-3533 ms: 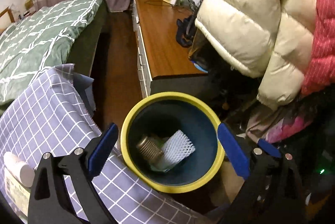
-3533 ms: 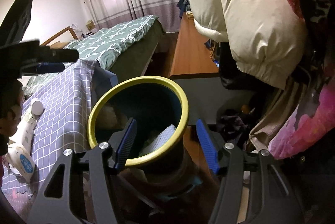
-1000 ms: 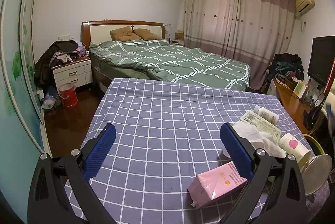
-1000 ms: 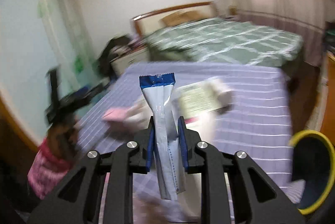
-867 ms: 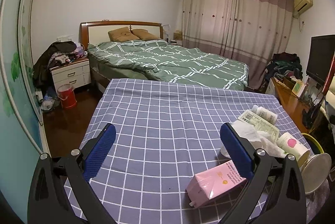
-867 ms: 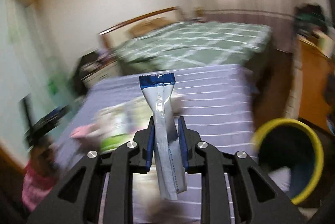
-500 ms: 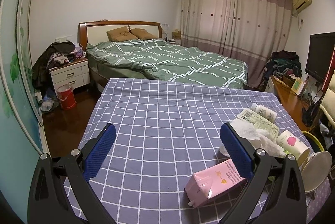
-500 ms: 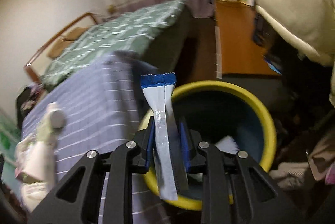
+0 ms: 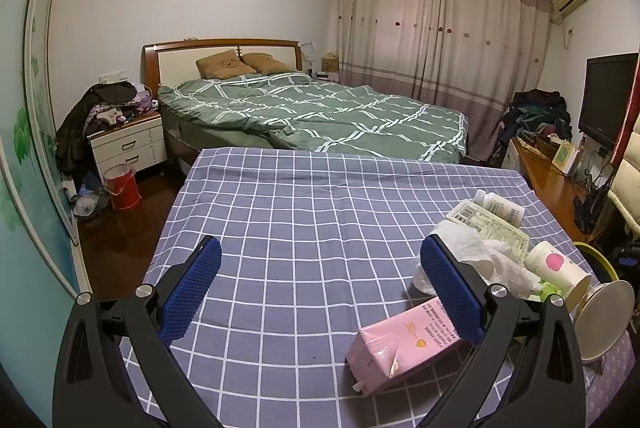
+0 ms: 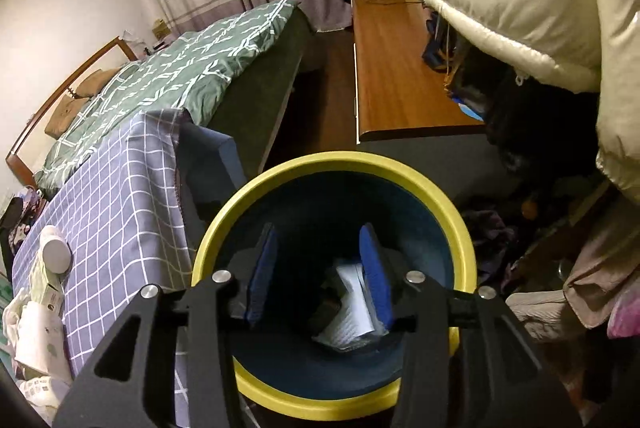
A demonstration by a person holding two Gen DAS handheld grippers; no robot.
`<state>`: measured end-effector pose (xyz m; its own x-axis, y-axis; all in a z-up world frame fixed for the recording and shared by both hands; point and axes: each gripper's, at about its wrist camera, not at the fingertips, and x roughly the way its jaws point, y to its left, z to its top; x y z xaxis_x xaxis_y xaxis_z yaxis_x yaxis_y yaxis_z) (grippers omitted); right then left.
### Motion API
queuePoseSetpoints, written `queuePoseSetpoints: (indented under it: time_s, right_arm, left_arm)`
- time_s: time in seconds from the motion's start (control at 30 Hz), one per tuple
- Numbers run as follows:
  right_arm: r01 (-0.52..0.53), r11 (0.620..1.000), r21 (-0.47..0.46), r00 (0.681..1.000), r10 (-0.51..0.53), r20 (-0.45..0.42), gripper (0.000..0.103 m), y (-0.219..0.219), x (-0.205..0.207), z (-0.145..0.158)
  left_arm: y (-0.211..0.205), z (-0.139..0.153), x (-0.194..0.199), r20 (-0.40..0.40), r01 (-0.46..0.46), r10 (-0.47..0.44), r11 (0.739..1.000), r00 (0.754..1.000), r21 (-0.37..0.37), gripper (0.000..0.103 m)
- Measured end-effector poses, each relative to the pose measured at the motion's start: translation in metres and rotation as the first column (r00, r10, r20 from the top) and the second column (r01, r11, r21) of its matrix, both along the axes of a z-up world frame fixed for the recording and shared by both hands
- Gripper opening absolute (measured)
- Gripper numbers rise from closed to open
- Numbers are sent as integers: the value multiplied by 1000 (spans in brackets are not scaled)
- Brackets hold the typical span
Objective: Collect trash
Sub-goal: 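Open the right tool to drop the white tube into the bin, then grasp the pink carton on the tablecloth with the left tool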
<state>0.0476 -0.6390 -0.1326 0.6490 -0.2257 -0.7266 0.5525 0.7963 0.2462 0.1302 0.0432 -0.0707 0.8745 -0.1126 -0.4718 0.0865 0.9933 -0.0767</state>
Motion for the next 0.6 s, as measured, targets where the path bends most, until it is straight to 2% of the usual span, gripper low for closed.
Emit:
queuePoseSetpoints:
  time_s: [0.13,0.2,0.3,0.4,0.47,0.6]
  right_arm:
    - [9,1000,27,999,-10,37,45,6,0,10]
    - [-5,999,41,997,2,73,49,16,2,19]
    - [-41,998,55,993,34,114,50,33,11,30]
    - [-73,994,79,982,58,177,54,51,18,41]
    - [-85,994,65,974,69,215,56,65,22,47]
    - [-99,995,24,975,92,204,57,79,28,48]
  left_arm:
    - [-3,-1,-1,-6,31,-31,1000,1000,-5,98]
    - [-5,-2,0,-18,63,-64,998,998,-5,98]
    - [-13,-5,1,-47,140,-140,990,989,-8,98]
    - [-21,-14,5,-123,254,-257,966,959,-40,98]
    - [-28,-18,6,-152,289,-291,957,945,-31,98]
    - [-41,-28,6,-199,347,-343,938,918,-16,98]
